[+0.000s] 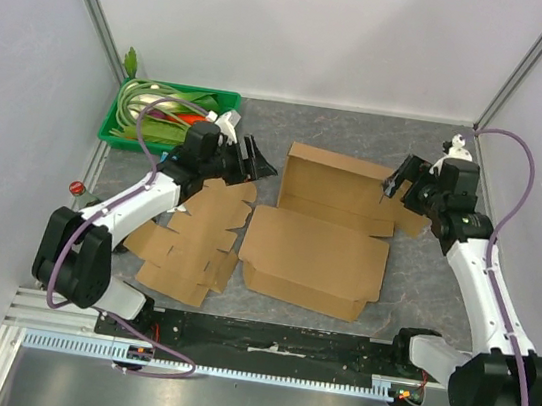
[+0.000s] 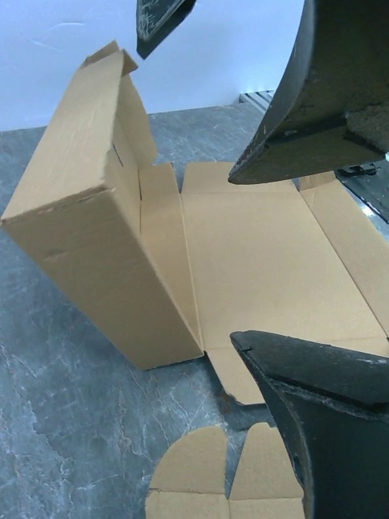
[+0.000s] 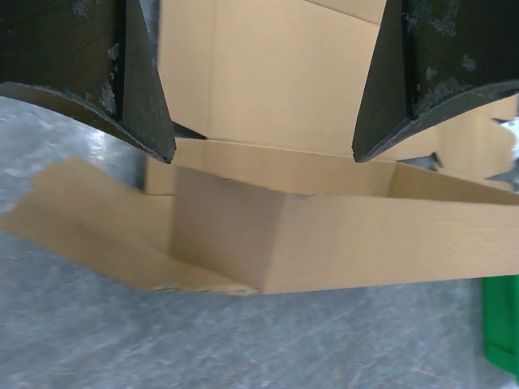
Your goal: Fold the paper box
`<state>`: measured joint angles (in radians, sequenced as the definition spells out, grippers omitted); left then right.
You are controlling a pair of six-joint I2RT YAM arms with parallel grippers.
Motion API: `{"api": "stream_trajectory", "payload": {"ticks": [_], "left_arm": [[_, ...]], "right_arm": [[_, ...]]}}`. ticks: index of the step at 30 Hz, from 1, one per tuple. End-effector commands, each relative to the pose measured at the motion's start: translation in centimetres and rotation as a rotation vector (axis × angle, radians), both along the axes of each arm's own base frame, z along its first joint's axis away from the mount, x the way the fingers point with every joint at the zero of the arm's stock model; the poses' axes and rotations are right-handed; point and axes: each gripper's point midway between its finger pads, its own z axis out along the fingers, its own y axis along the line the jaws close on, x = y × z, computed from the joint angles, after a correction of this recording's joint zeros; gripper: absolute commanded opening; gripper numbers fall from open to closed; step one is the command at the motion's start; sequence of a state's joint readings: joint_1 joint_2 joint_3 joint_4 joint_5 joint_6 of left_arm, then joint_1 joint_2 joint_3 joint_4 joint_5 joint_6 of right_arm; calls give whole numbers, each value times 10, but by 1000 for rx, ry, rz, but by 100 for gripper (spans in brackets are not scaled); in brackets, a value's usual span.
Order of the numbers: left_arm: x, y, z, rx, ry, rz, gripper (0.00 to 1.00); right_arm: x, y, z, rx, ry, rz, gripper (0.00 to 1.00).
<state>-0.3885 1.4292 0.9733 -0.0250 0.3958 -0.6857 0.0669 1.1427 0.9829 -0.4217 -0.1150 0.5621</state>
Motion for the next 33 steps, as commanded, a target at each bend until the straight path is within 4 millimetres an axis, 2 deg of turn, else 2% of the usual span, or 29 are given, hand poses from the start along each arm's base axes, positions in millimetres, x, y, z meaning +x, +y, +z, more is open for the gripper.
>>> {"api": "stream_trajectory", "payload": {"ticks": [1, 3, 4, 7, 9, 10, 11, 12, 13, 14, 15, 17, 18, 20, 21, 23, 25, 26, 27, 28, 29, 30, 32, 33], "left_arm": [[8, -5, 17, 18, -96, -49, 80], [15, -7, 25, 44, -172, -58, 81], [20, -5, 29, 64, -194, -39, 80], [21, -8, 35, 59, -206, -45, 79], [17, -14, 38, 33, -201, -69, 74], [15, -15, 39, 36, -210, -69, 73], [6, -26, 45, 43, -241, -92, 69], [6, -27, 50, 100, -306, -80, 68], [2, -32, 54, 136, -353, -83, 68], [-15, -53, 59, 163, -402, -126, 68], [-15, -54, 65, 209, -457, -100, 70], [-31, -76, 77, 181, -473, -142, 70], [-36, -88, 83, 130, -443, -145, 70], [-52, -114, 92, -3, -371, -155, 77], [-54, -122, 83, -42, -316, -144, 80], [-58, -128, 80, -174, -183, -78, 81], [-49, -109, 71, -212, -194, 64, 81], [-46, -100, 70, -190, -251, 102, 81], [-38, -83, 58, -133, -296, 178, 81], [-36, -80, 57, -85, -355, 178, 80], [-31, -73, 46, 50, -437, 153, 79], [-22, -60, 32, 164, -439, 193, 79], [-11, -49, 9, 364, -532, 161, 74], [-8, -35, -13, 452, -543, 192, 73]], "right_arm": [[-30, -42, -23, -153, 83, -93, 98], [-39, -41, -31, -101, 112, -133, 98], [-51, -41, -41, -84, 148, -155, 98], [-70, -32, -61, -18, 212, -148, 98], [-76, -39, -65, -35, 217, -181, 98], [-75, -56, -62, -62, 196, -243, 98], [-73, -63, -59, -77, 177, -261, 98], [-70, -73, -48, -94, 150, -271, 98], [-70, -77, -43, -99, 139, -275, 98], [-70, -77, -38, -98, 131, -262, 98], [-70, -79, -32, -116, 116, -243, 97], [-67, -70, -15, -118, 64, -172, 96], [-64, -63, 1, -116, 19, -115, 96], [-60, -53, 16, -93, -35, -64, 96], [-56, -49, 23, -81, -56, -37, 96], [-54, -40, 29, -53, -60, 7, 95], [-54, -34, 33, -28, -67, 32, 95], [-54, -32, 34, -25, -75, 39, 95], [-55, -29, 34, -23, -80, 56, 95], [-56, -29, 33, -35, -85, 71, 95], [-57, -28, 33, -38, -83, 80, 95], [-58, -27, 36, -41, -89, 88, 95], [-57, -22, 38, -38, -97, 116, 93], [-55, -19, 41, -34, -97, 128, 92]]}}
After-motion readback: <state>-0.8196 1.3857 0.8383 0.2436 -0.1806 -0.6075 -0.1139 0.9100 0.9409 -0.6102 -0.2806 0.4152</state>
